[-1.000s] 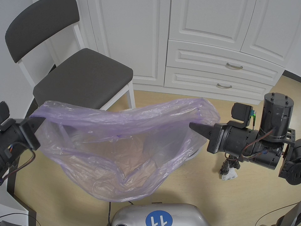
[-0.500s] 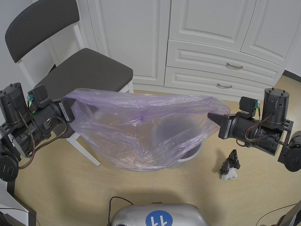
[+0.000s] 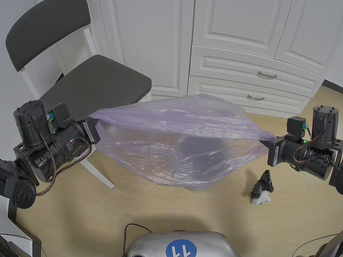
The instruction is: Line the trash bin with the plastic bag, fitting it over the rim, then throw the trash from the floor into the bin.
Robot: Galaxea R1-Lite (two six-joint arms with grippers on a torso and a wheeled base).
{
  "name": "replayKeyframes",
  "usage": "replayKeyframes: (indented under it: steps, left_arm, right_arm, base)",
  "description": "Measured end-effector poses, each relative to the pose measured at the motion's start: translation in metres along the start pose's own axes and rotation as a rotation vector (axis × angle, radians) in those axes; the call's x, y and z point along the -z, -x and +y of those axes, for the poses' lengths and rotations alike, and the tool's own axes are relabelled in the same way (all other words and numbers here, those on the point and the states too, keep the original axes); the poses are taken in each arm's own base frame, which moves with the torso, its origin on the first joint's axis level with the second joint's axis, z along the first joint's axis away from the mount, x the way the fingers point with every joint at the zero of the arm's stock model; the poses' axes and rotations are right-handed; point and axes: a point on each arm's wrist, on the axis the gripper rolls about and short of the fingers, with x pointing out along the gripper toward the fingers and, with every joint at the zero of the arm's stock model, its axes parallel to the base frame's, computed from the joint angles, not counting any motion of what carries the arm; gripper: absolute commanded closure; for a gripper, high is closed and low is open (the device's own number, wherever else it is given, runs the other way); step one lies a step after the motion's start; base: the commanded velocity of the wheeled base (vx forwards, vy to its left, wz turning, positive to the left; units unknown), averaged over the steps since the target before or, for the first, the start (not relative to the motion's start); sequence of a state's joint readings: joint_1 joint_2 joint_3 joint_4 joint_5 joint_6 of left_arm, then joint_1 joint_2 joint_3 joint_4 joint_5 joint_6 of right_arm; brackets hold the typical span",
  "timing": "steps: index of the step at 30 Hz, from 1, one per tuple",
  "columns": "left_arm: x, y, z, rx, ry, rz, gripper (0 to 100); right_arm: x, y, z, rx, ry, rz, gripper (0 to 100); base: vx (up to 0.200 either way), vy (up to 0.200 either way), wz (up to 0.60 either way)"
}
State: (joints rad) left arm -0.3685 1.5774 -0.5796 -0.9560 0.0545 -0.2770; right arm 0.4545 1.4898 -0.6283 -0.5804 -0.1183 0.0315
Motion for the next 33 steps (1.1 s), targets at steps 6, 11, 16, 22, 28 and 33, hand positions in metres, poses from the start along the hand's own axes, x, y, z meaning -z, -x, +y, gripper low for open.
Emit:
replayKeyframes:
  steps: [6, 11, 16, 22, 28, 33]
  left_arm:
    - [0.005, -0.001, 0.001, -0.006, -0.002, 0.020, 100]
    - [0.007, 0.000, 0.003, -0.012, -0.004, 0.027, 100]
    - [0.006, 0.000, 0.007, -0.022, -0.005, 0.027, 100]
    - [0.004, 0.000, 0.014, -0.042, -0.007, 0.025, 100]
    - [0.002, 0.001, 0.017, -0.057, -0.007, 0.016, 100]
    - [0.003, 0.002, 0.014, -0.053, -0.009, 0.017, 100]
  right_arm:
    - [0.002, 0.007, -0.009, 0.035, 0.056, 0.001, 100]
    - [0.002, 0.012, -0.014, 0.051, 0.062, 0.002, 100]
    - [0.003, 0.017, -0.017, 0.062, 0.080, 0.026, 100]
    - [0.004, 0.021, -0.023, 0.079, 0.099, 0.049, 100]
    - [0.005, 0.026, -0.025, 0.091, 0.099, 0.055, 100]
    - [0.006, 0.029, -0.023, 0.076, 0.133, 0.055, 100]
  base:
    - [0.000, 0.000, 0.00]
    - [0.000, 0.000, 0.00]
    - [0.000, 0.000, 0.00]
    - [0.000, 0.000, 0.00]
    - [0.000, 0.000, 0.00]
    - [0.000, 0.000, 0.00]
